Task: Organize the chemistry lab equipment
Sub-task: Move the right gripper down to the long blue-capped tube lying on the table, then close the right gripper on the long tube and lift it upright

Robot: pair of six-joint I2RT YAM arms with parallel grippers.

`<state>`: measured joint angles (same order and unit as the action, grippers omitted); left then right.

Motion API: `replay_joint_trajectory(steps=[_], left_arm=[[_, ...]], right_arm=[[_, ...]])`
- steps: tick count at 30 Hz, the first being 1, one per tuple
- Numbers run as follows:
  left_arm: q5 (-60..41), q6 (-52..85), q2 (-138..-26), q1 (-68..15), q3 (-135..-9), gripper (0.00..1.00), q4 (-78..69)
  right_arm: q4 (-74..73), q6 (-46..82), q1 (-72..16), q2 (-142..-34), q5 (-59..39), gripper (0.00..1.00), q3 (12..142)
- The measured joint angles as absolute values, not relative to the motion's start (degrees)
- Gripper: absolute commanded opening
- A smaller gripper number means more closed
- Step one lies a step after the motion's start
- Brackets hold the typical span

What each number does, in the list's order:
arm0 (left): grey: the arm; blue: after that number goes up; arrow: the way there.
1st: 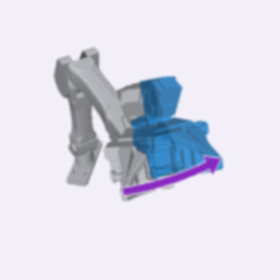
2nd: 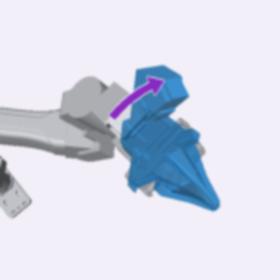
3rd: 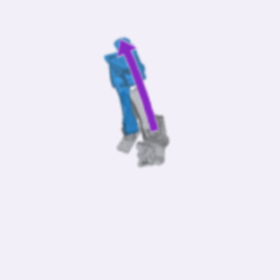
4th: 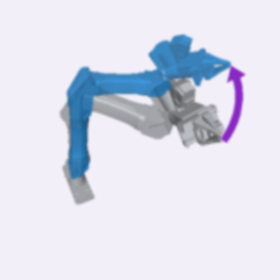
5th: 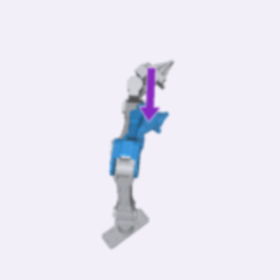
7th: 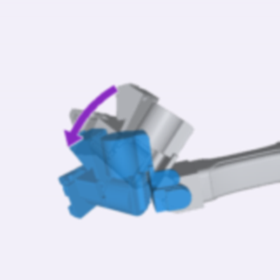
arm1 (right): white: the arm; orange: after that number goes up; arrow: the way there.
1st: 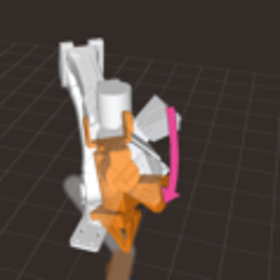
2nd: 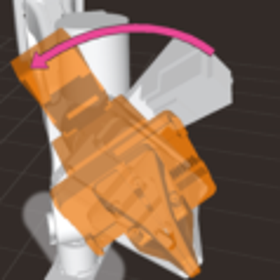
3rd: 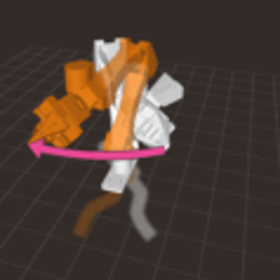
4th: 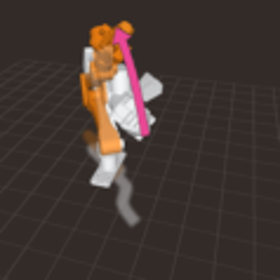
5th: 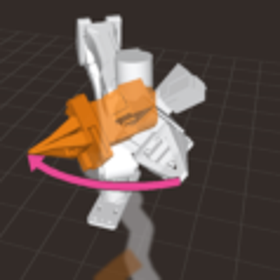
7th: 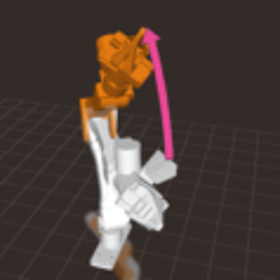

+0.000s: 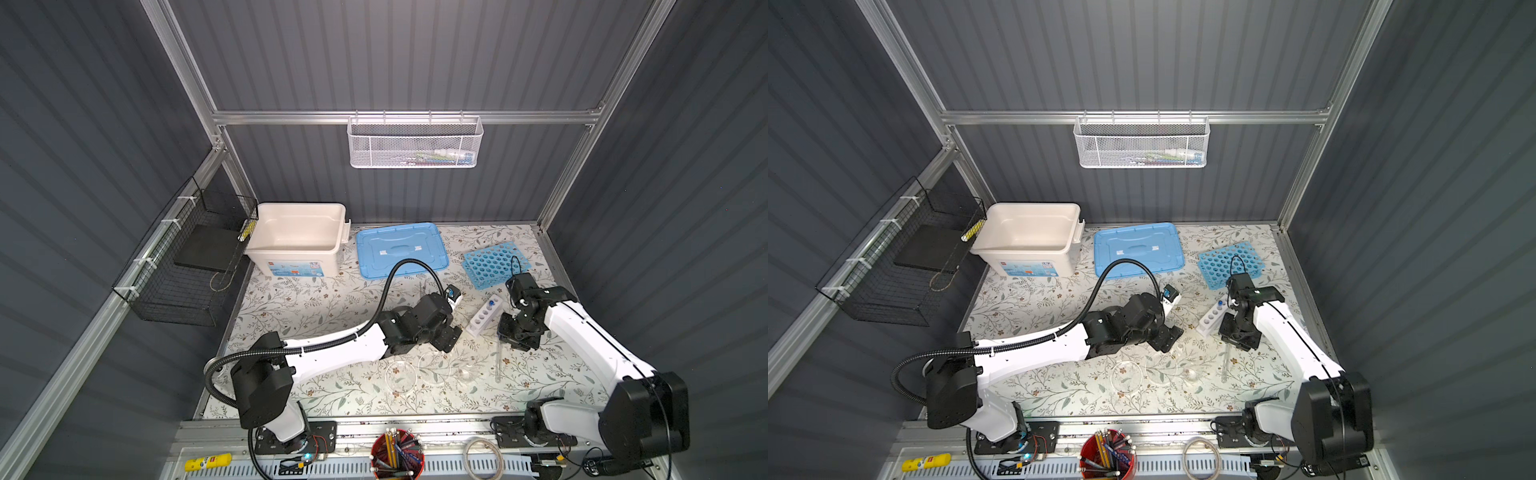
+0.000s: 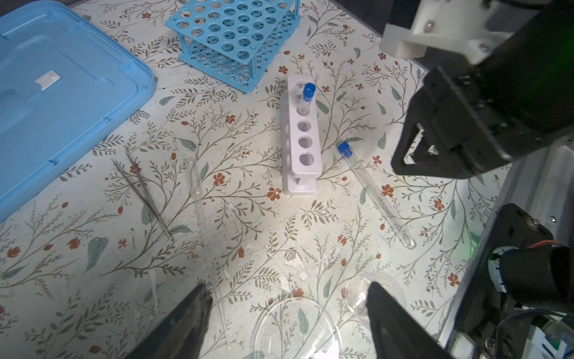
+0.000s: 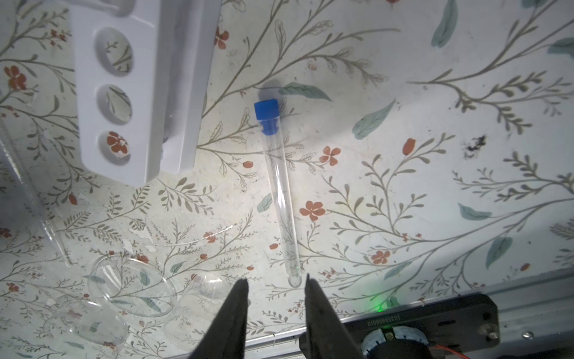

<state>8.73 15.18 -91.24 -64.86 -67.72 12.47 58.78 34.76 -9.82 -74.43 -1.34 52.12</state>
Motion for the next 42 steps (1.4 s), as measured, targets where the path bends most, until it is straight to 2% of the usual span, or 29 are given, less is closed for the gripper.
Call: replay_joint_trajectory(steps=[7, 29, 42], left_arm=[[9.6, 16.4, -86.8, -65.2, -64.5, 0.83, 12.1], [11.4, 15.7, -84.1, -65.2, -63.1, 0.83, 12.2], [12.0, 15.2, -84.1, -65.2, -63.1, 0.83, 12.2]], right_arm=[[52.8, 36.3, -9.8, -82.9, 1.5, 0.34, 52.0], [42.2, 38.6, -10.3, -89.0, 3.8, 0.32, 47.3], [39.8, 39.8, -10.5, -87.2, 3.2, 0.21, 45.2]])
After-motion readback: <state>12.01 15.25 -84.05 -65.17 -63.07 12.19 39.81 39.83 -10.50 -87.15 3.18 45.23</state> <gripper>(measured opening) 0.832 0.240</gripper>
